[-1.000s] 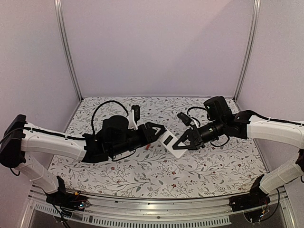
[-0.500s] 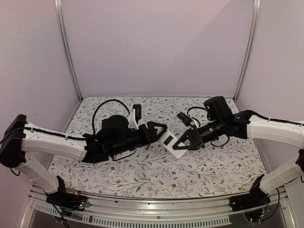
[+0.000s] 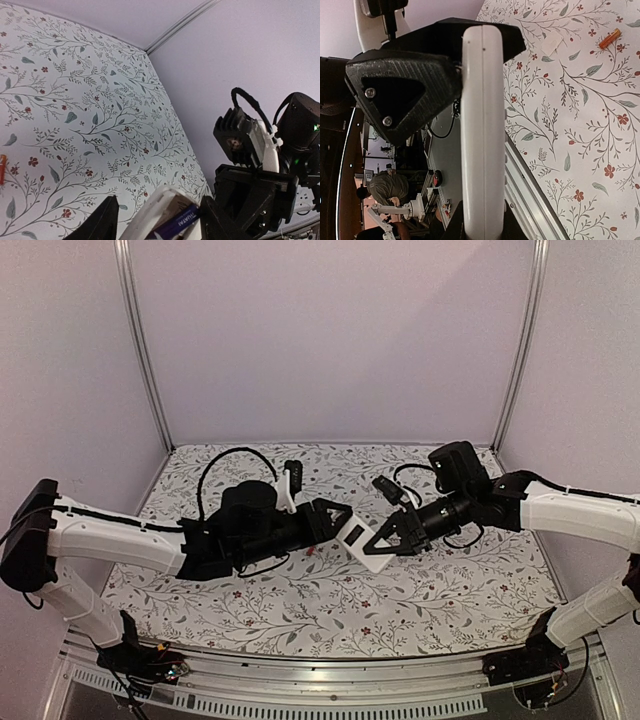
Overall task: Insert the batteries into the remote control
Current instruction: Load the battery into the battery compartment, then press the battery in the battery compartment.
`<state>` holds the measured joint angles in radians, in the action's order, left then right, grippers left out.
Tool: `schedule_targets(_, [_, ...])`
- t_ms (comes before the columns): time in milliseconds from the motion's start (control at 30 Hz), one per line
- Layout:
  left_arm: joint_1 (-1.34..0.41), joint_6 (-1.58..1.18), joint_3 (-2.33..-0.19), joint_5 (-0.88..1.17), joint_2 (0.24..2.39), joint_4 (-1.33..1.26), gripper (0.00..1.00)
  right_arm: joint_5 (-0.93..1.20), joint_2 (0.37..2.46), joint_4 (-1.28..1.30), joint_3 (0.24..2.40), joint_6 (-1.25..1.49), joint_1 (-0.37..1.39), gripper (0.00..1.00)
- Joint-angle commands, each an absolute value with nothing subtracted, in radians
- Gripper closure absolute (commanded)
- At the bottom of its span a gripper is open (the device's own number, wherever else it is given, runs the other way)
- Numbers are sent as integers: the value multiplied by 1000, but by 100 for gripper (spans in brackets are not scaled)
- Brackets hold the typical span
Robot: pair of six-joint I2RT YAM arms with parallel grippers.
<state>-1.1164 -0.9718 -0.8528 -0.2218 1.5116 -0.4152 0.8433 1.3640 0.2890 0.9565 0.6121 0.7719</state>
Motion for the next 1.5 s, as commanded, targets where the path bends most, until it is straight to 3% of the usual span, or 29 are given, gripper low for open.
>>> schedule_targets(0, [-1112, -967, -857, -250, 1514, -374, 46, 848, 1359, 284, 983, 594, 775, 100])
schedule_targets(200, [-1099, -991, -825, -257, 1500, -404, 56, 846, 1356, 283, 984, 591, 775, 100])
schedule_targets(700, [-1095, -998, -772, -248, 1488, -460, 70, 866, 1304, 256, 997, 577, 776, 100])
schedule_targets(767, [-1090, -969, -768, -244, 1473, -461, 66, 869, 1305, 262, 996, 576, 774, 100])
schedule_targets(900, [-1071, -846, -764, -222, 1389, -424, 44, 869, 1308, 302, 992, 562, 774, 100])
schedule_targets(1033, [-1039, -653, -792, -140, 1292, -318, 31, 847, 1306, 419, 1012, 479, 774, 100])
schedule_targets(1200, [-1026, -446, -880, -15, 1251, -113, 29, 846, 1295, 508, 1036, 404, 774, 100])
schedule_targets(1467, [-1029, -371, -977, 155, 1318, 82, 34, 875, 1299, 612, 1082, 308, 777, 100])
